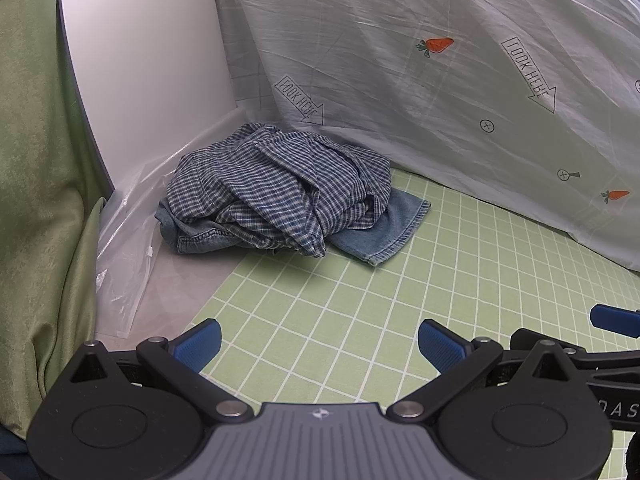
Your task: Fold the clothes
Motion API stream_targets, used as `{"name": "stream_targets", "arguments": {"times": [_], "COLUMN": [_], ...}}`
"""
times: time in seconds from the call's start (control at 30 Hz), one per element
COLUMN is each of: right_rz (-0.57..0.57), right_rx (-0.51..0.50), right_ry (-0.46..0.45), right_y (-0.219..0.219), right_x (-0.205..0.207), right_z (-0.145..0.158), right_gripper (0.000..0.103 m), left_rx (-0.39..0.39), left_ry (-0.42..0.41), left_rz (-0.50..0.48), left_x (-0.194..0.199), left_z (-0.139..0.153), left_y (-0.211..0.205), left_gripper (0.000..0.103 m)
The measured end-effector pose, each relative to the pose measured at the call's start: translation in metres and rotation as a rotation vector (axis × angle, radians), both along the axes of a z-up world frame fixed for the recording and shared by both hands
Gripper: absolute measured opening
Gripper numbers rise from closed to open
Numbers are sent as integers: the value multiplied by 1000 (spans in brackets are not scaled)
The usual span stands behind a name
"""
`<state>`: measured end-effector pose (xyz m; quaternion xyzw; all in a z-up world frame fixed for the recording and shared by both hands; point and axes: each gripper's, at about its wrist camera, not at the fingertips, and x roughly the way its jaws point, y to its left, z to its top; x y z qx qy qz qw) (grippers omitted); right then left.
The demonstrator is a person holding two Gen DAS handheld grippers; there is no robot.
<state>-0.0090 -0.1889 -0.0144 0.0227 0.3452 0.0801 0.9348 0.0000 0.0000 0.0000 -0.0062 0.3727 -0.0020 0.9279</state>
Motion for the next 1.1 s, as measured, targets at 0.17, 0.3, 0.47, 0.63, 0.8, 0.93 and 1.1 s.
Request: {"name": "stream_targets", "arguments": {"times": [0.17,0.3,0.47,0.63,0.8,0.93,1.1], "right_rz": [-1,-2,-1,-1,-1,-3,-3], "right_rx": [2,3,4,6,5,5,6], "right_ry": [0,0,0,1,3,4,7], "right_y": [0,-1,0,-3,-3,-2,-3], "right_x": [-1,-2,0,-2,-2,-2,-1], "right_z": [-1,-1,-1,-2,-1,-2,-2], "right_gripper": [103,103,103,103,103,103,103], "left_rx": [0,1,2,3,5,5,5], "left_ry": [0,-1,0,0,2,3,4], "left_rz": [-1,-2,-2,-3,-3,-5,-6], "left_x": [0,0,-2,-1,0,0,0], "left_z": [0,0,1,-1,-1,-1,-1], "left_y": [0,0,0,1,1,0,1], "left_gripper": [103,103,103,103,103,103,103]}}
